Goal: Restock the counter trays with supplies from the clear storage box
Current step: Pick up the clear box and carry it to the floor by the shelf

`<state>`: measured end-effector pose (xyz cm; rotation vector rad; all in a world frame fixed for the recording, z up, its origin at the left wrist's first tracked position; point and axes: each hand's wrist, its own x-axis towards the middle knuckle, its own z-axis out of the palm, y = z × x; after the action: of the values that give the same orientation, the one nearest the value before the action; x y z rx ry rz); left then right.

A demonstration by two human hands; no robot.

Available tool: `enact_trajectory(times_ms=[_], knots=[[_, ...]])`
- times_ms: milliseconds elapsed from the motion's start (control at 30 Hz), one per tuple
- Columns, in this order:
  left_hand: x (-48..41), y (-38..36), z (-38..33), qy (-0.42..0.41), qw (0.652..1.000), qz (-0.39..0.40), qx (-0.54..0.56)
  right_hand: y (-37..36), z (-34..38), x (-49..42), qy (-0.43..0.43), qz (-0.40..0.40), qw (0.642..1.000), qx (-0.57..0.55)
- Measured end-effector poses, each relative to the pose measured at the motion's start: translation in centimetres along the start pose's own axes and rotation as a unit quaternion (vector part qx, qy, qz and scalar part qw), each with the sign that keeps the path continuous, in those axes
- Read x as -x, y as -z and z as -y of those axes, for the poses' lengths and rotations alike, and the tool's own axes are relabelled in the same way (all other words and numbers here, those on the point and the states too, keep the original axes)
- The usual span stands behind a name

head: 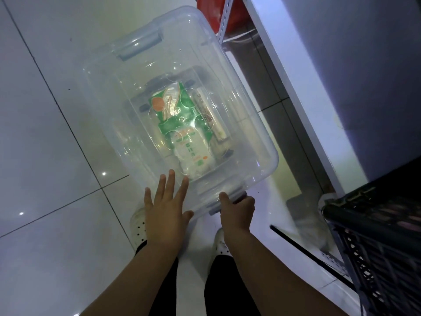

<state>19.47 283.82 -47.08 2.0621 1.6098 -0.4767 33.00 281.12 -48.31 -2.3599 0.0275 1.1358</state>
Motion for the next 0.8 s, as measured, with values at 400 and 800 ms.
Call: enact_trajectory(times_ms=[400, 800], knots=[[-0.3, 0.5, 0.3, 0.003, 0.999, 0.032, 0.005, -1.5, 3.2, 1.1, -0.114, -0.068, 0.989, 0.062], [-0.5, 0.4, 1.2, -0.026, 0.999, 0.036, -0.018, -2.0, 1.6, 2.3, -0.108, -0.015, 0.992, 0.066]])
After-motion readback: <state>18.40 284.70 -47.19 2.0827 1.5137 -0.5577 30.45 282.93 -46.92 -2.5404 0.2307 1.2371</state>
